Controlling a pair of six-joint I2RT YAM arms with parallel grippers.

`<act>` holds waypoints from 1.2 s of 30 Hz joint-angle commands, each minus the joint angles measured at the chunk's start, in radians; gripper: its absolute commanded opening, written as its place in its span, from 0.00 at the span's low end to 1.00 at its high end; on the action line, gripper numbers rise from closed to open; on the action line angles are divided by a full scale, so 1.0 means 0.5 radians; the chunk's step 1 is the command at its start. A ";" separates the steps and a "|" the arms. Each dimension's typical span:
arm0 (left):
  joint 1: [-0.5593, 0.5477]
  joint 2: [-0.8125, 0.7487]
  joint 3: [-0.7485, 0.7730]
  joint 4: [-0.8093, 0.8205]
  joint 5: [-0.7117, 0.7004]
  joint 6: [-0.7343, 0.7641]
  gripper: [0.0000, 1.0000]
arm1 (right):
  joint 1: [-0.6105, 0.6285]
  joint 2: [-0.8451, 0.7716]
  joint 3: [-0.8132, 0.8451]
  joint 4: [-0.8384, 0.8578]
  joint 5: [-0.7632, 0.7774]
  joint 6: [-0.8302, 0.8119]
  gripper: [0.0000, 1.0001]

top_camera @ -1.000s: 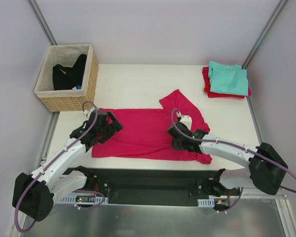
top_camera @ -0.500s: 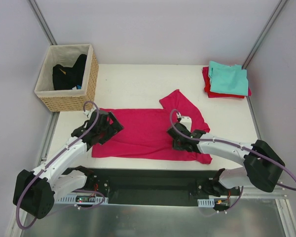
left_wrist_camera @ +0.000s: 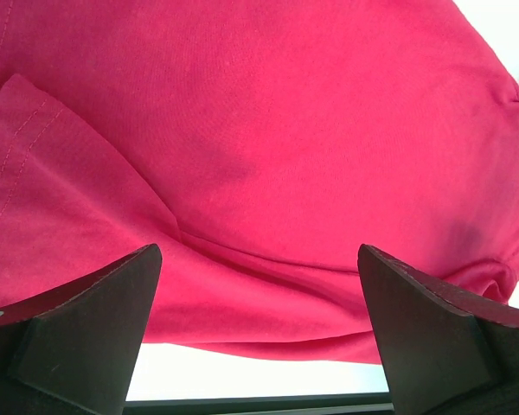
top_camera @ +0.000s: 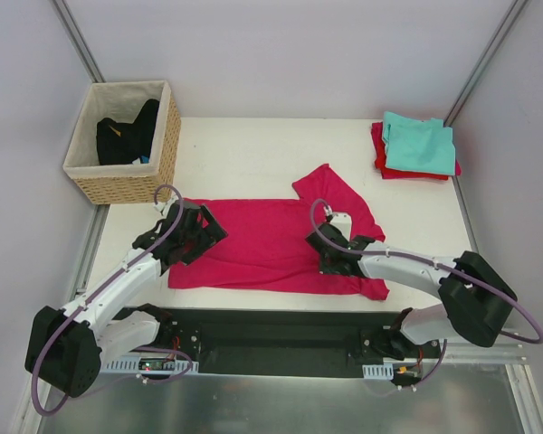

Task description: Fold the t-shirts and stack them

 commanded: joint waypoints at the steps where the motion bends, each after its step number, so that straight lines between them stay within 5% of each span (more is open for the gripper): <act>1: -0.016 0.015 -0.003 0.029 -0.046 0.021 0.97 | -0.015 0.029 0.072 0.000 0.019 -0.018 0.01; 17: -0.016 0.012 -0.009 0.029 -0.067 0.052 0.97 | -0.027 0.363 0.588 -0.015 -0.021 -0.224 0.02; 20: -0.016 0.015 -0.015 0.029 -0.073 0.052 0.98 | -0.055 0.461 0.621 0.067 -0.018 -0.267 0.18; 22: -0.016 0.021 -0.018 0.029 -0.070 0.052 0.97 | -0.085 0.528 0.628 0.150 0.007 -0.303 0.43; 23: -0.016 0.021 -0.022 0.026 -0.070 0.052 0.97 | -0.098 0.553 0.643 0.175 0.016 -0.319 0.65; 26: -0.016 0.015 -0.031 0.029 -0.070 0.058 0.97 | -0.156 0.584 0.661 0.196 0.028 -0.343 0.92; 36: -0.071 -0.049 -0.022 0.099 0.092 0.030 0.96 | -0.147 0.005 0.422 -0.027 0.093 -0.328 0.99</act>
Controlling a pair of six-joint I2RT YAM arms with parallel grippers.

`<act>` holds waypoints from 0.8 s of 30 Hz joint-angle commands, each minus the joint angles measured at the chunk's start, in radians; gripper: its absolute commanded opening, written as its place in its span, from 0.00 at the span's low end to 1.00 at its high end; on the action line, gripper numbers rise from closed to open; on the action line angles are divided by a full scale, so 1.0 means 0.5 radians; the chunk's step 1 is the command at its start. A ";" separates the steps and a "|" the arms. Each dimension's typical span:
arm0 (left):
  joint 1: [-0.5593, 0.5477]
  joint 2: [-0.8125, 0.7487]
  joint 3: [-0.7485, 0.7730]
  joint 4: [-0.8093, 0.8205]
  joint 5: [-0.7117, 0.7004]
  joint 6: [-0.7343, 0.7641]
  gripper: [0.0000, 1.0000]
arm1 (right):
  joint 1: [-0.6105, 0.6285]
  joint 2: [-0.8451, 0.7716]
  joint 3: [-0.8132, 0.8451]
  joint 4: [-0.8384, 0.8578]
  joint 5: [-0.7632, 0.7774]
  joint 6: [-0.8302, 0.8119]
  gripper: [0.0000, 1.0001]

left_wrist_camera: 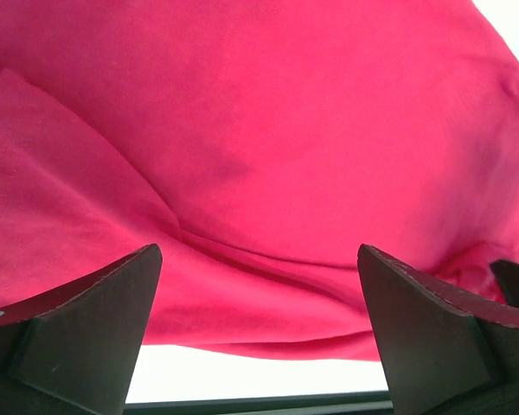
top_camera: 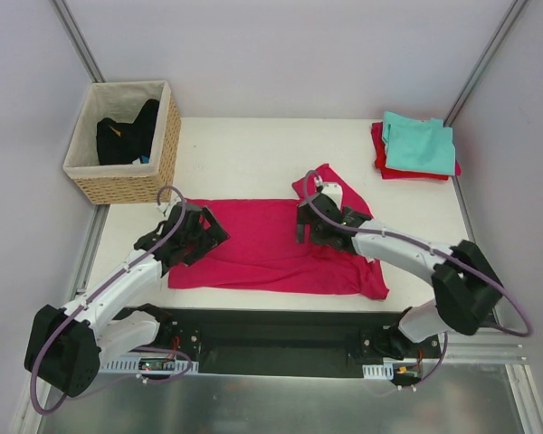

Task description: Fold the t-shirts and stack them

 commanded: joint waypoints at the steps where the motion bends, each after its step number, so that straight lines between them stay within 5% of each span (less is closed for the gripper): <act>1: -0.074 -0.068 0.023 0.077 0.078 0.016 0.96 | 0.025 -0.347 -0.093 -0.157 0.082 -0.002 0.99; 8: -0.301 -0.007 0.109 0.333 0.336 0.053 0.96 | 0.095 -0.688 -0.289 -0.329 0.094 0.063 0.98; 14: -0.807 0.529 0.262 0.867 0.468 0.058 0.95 | 0.105 -0.945 -0.464 -0.433 0.183 0.136 0.98; 21: -0.897 1.152 0.004 2.632 0.937 -0.336 0.93 | 0.086 -1.314 -0.474 -0.694 0.416 0.143 0.98; 24: -0.943 1.355 -0.045 2.959 0.950 -0.478 0.92 | 0.062 -1.409 -0.489 -0.762 0.435 0.118 0.99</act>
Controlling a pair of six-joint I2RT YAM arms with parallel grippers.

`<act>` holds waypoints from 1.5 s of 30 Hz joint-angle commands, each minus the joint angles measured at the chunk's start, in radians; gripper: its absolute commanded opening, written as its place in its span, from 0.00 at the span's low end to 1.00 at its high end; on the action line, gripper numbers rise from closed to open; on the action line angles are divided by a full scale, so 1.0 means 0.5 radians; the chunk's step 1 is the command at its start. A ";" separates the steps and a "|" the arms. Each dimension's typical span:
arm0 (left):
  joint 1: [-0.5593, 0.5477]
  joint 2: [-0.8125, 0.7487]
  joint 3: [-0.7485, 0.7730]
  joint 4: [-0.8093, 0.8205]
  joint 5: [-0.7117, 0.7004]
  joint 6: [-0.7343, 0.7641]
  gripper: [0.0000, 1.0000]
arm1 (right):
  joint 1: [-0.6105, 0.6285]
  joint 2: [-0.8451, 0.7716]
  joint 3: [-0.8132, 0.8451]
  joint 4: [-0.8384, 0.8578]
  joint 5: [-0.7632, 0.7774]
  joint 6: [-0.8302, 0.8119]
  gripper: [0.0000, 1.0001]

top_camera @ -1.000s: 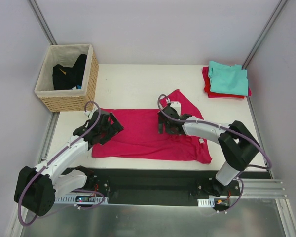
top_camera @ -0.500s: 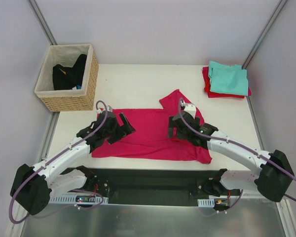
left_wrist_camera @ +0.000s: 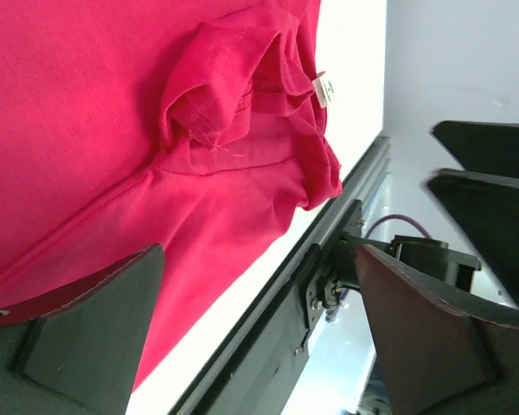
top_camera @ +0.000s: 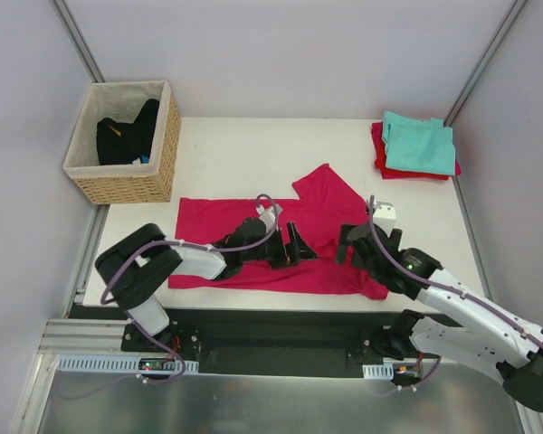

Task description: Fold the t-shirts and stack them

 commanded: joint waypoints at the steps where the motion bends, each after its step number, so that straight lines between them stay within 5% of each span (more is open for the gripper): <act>1: -0.055 0.226 -0.077 1.018 0.182 -0.282 0.92 | -0.036 -0.127 -0.002 -0.194 0.147 -0.003 0.99; 9: -0.178 0.370 -0.058 1.065 0.099 -0.298 0.92 | -0.060 -0.029 -0.051 -0.167 0.074 0.004 0.97; 12: -0.181 0.398 -0.113 1.084 0.074 -0.331 0.92 | -0.067 0.054 -0.063 -0.090 0.013 0.000 0.84; 19: -0.181 0.327 -0.273 1.090 -0.002 -0.325 0.92 | -0.064 0.330 -0.027 0.027 -0.080 0.022 0.01; 27: -0.175 0.229 -0.368 0.942 -0.088 -0.221 0.93 | -0.063 0.471 -0.017 0.131 -0.190 0.049 0.01; 45: -0.178 0.619 -0.405 1.412 -0.039 -0.390 0.92 | -0.070 0.873 0.032 0.352 -0.212 0.028 0.01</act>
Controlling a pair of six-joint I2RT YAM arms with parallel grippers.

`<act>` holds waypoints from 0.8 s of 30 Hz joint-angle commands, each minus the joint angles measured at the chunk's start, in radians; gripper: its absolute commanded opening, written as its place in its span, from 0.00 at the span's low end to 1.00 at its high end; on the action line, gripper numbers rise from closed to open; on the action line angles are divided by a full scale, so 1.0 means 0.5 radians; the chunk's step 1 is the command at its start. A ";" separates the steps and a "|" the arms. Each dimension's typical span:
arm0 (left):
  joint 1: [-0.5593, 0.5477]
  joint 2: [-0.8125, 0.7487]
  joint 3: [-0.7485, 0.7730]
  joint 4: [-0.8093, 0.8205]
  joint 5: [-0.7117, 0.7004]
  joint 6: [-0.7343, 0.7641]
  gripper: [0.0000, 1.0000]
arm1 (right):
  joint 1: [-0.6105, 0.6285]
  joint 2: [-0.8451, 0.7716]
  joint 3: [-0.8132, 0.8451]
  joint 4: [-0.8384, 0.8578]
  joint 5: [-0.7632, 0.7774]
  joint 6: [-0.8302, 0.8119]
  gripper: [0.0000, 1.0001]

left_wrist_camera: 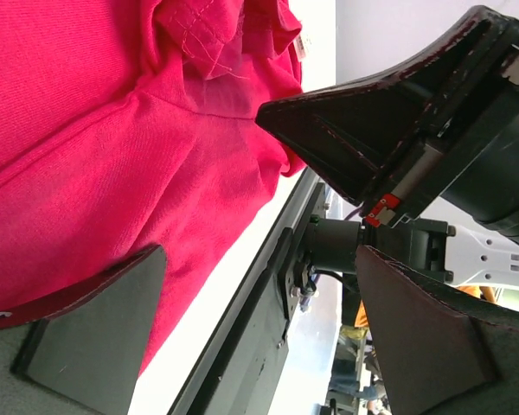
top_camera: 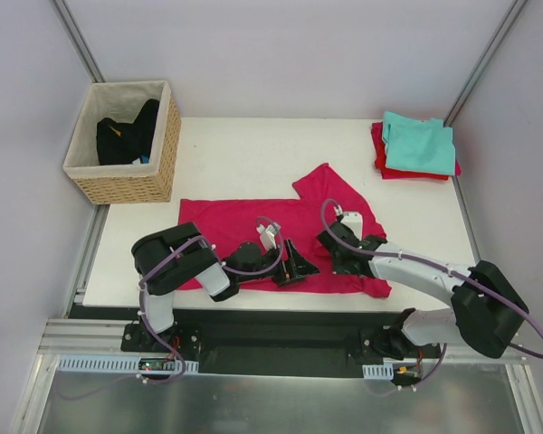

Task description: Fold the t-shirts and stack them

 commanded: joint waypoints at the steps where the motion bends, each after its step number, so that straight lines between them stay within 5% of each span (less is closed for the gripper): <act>1: 0.001 0.072 -0.059 0.134 0.009 -0.010 0.92 | -0.022 0.069 0.103 0.067 0.023 -0.017 0.01; 24: 0.001 0.164 -0.169 0.293 0.006 -0.072 0.91 | -0.357 0.628 0.434 0.233 -0.004 -0.198 0.01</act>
